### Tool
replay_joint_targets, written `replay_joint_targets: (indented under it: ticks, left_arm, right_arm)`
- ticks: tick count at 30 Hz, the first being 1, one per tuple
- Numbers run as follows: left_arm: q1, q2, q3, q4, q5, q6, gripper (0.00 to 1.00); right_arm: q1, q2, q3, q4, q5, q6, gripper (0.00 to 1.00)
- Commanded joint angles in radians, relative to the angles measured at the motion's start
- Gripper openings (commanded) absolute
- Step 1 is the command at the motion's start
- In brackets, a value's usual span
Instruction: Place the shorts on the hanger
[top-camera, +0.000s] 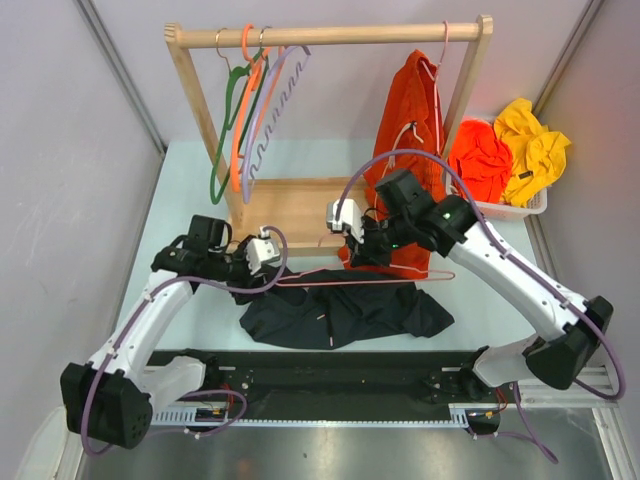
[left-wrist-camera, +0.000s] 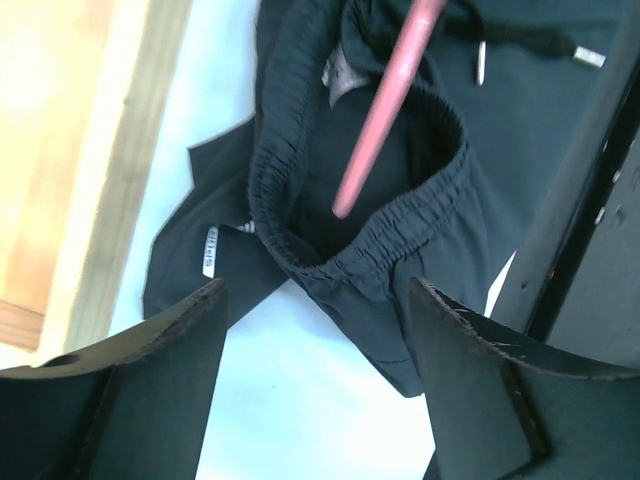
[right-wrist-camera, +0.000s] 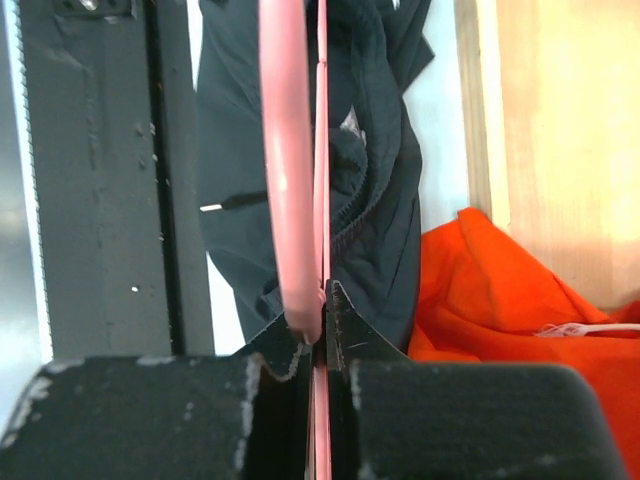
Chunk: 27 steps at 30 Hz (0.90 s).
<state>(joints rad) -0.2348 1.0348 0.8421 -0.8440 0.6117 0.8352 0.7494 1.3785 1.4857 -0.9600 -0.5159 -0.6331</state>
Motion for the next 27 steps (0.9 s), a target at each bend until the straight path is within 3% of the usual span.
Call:
replay_joint_targets:
  ticks: [1, 13, 14, 17, 18, 21, 27]
  left_arm:
    - [0.008, 0.034, -0.038, -0.003, -0.004, 0.125, 0.77]
    - [-0.018, 0.175, -0.058, 0.135, 0.003, 0.125, 0.68]
    - [-0.023, 0.179, -0.054, 0.129, 0.013, 0.134, 0.63]
    - [-0.037, 0.162, -0.041, 0.091, 0.04, 0.162, 0.35]
    - [-0.038, 0.15, -0.037, 0.076, 0.042, 0.168, 0.19]
    - [-0.043, 0.091, -0.023, 0.054, 0.059, 0.171, 0.01]
    - [-0.122, -0.03, 0.037, -0.007, 0.079, 0.188, 0.0]
  right_arm:
    - [-0.002, 0.043, 0.01, 0.035, 0.031, -0.046, 0.0]
    - [-0.018, 0.152, 0.042, 0.067, 0.01, -0.155, 0.0]
    - [-0.018, 0.159, 0.045, 0.06, 0.001, -0.166, 0.0]
    - [-0.019, 0.172, 0.064, 0.03, -0.019, -0.201, 0.0]
    - [-0.021, 0.174, 0.067, 0.02, -0.027, -0.204, 0.0]
    - [-0.024, 0.166, 0.071, 0.009, -0.059, -0.22, 0.0]
    - [-0.001, 0.156, 0.076, 0.012, -0.121, -0.237, 0.0]
